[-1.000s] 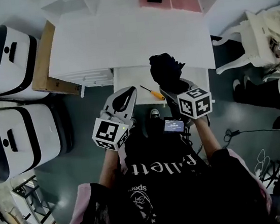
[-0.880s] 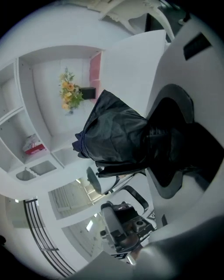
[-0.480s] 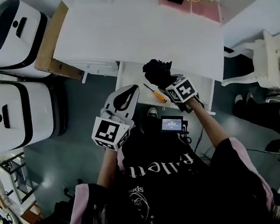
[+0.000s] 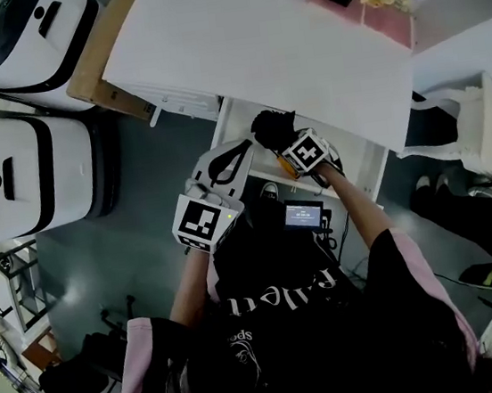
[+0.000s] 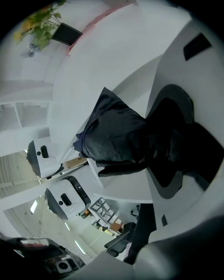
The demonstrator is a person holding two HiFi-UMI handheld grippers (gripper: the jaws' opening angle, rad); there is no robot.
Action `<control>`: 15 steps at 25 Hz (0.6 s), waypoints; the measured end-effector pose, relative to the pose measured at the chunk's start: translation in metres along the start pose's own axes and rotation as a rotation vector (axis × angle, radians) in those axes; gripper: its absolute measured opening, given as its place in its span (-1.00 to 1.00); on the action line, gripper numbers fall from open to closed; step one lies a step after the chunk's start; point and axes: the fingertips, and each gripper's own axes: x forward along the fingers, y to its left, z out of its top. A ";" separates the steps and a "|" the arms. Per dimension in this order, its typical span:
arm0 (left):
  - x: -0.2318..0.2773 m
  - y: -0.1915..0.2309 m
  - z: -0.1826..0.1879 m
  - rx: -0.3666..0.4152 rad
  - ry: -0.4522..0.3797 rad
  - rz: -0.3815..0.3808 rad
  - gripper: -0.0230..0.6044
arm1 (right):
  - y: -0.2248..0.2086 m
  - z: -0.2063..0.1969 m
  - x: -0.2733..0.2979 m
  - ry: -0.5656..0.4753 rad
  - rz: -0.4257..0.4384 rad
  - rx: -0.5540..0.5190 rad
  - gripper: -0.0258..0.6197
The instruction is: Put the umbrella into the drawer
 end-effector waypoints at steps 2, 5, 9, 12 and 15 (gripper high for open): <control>0.006 -0.002 -0.003 0.039 0.005 -0.019 -0.88 | -0.003 0.001 0.013 0.003 0.005 0.019 -0.06; 0.012 -0.003 -0.009 0.047 0.017 -0.029 -0.88 | -0.009 -0.003 0.032 0.015 -0.008 0.023 -0.06; 0.016 -0.001 -0.013 0.023 0.020 -0.033 -0.88 | -0.024 -0.009 0.046 0.056 -0.059 0.001 -0.06; 0.014 0.004 -0.018 -0.008 0.041 -0.020 -0.88 | -0.033 -0.004 0.051 0.039 -0.091 -0.029 -0.06; 0.010 0.011 -0.028 -0.023 0.055 -0.022 -0.88 | -0.040 -0.003 0.057 0.035 -0.106 -0.042 -0.06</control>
